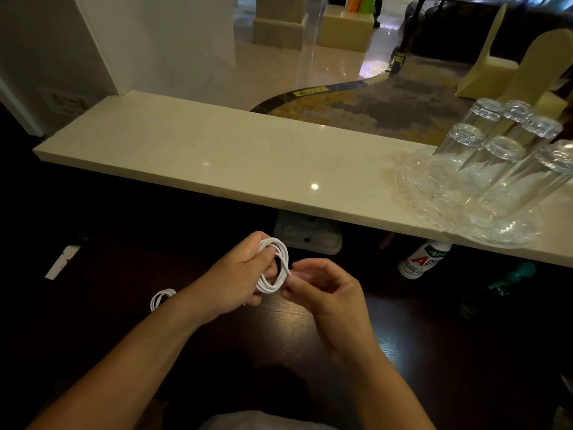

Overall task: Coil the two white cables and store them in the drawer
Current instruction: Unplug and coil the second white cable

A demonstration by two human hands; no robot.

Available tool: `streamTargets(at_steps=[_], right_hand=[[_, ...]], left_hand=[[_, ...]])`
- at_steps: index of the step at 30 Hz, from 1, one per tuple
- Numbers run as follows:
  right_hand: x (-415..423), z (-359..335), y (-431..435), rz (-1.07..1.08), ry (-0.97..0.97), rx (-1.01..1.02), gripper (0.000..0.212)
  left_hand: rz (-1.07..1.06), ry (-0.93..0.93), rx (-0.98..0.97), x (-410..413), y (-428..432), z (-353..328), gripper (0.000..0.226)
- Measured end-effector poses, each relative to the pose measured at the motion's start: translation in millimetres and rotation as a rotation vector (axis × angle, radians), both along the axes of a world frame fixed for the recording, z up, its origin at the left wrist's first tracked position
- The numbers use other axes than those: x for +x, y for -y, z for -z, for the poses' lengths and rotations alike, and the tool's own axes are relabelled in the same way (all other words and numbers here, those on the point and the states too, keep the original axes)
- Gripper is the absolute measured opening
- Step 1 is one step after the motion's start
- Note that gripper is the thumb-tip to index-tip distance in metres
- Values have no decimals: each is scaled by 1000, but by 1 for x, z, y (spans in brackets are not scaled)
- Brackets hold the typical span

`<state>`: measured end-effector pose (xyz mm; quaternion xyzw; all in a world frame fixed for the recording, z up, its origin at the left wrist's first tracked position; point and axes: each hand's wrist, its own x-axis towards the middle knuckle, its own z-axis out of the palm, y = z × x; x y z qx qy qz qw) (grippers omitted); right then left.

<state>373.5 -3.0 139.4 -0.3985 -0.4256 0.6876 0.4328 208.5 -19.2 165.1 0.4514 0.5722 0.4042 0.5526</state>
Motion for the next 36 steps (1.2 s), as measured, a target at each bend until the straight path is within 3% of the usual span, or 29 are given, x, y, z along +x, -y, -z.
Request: streamTargets(at_steps=[3,12,16,21,24,26,30,36], right_hand=[[-1,2,-4,104,37,28,23],[1,4,-7,-111,57,-6,18],[0,9,-9,-63,154,81,18],[-2,13,-12,-37,402,348,17],[-2,10,-12,-87,445,374,18],[0,10,-14,-201,397,312,26],[2,6,-16,-275,145,-82,28],[-1,27,-25,-338,5,-489,33]], left_hand=[[98,-98,-66,-3,2,5,14],[207,92,-97,-14,3,1,17],[258,-162,-117,-14,0,2,14],[292,-169,-105,-15,-2,7,12],[303,-190,-101,-16,-5,10,10],[290,-225,-97,-17,-7,11,8],[219,-245,-93,-23,-9,18,14],[88,120,-332,-41,0,43,25]])
